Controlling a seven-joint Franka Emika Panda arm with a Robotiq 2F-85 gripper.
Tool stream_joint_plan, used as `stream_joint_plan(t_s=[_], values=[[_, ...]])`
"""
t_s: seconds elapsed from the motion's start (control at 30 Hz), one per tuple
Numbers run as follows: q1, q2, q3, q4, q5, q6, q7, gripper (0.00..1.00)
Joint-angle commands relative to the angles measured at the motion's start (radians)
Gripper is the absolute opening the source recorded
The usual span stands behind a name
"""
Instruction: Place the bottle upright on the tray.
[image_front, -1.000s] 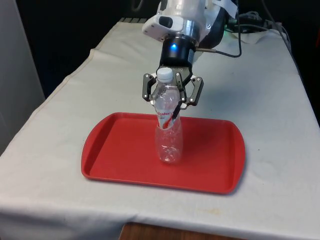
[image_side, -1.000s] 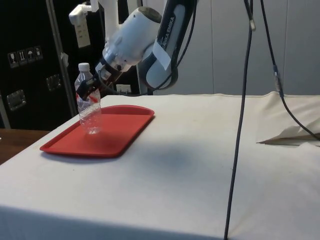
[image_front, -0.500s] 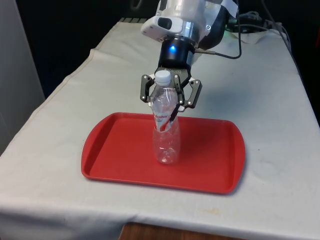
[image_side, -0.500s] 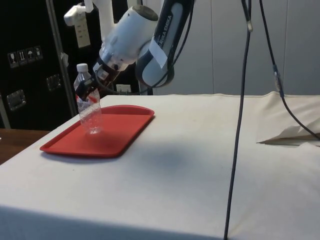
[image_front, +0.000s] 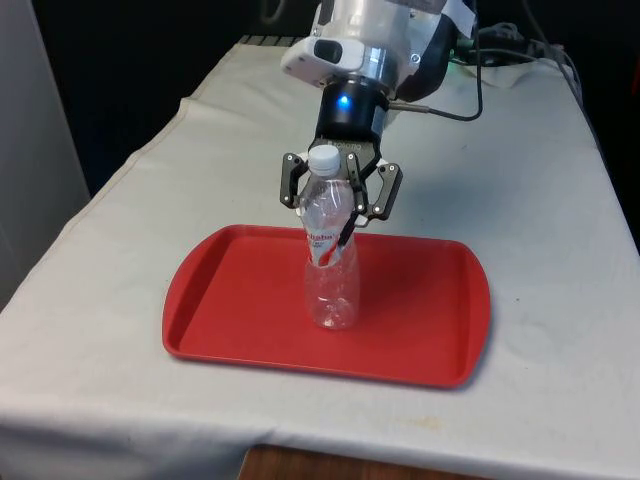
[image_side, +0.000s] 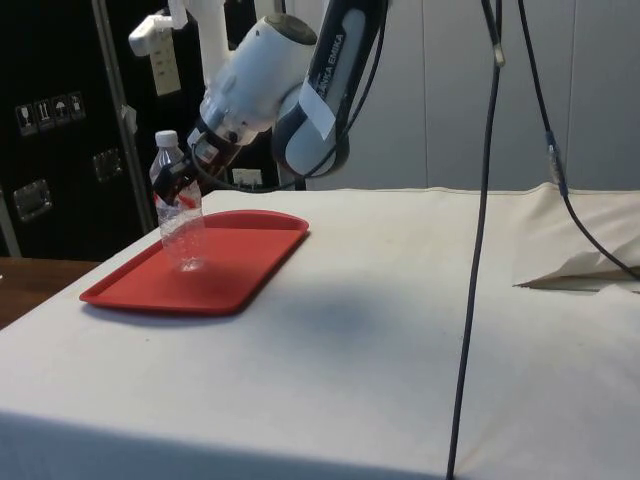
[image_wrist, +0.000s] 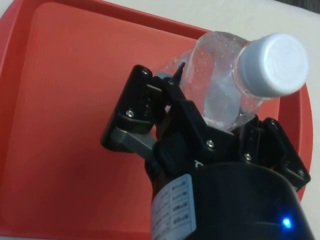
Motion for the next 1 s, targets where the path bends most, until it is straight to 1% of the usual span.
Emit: stream_joint_plan(t_s=[0.0, 0.03, 0.13, 0.17, 0.2, 0.47, 0.7, 0.8, 0.83, 0.97], values=[[-0.012, 0.002, 0.015, 0.001, -0.006, 0.009, 0.005, 0.34], [-0.009, 0.001, 0.012, 0.001, -0.005, 0.01, 0.005, 0.34], [-0.006, 0.002, 0.007, 0.001, -0.003, 0.008, 0.004, 0.34], [0.0, 0.002, 0.0, 0.002, 0.0, 0.004, 0.002, 0.34], [-0.005, 0.002, 0.006, 0.001, -0.002, 0.007, 0.004, 0.34], [0.0, 0.002, -0.001, 0.002, 0.0, 0.002, 0.001, 0.34], [0.0, 0.002, 0.0, 0.002, 0.0, 0.002, 0.001, 0.34], [0.001, 0.002, -0.001, 0.002, 0.0, 0.001, 0.0, 0.46], [0.001, 0.002, -0.001, 0.002, 0.001, 0.002, 0.0, 0.46], [0.001, 0.002, -0.001, 0.002, 0.001, 0.002, 0.0, 0.65]])
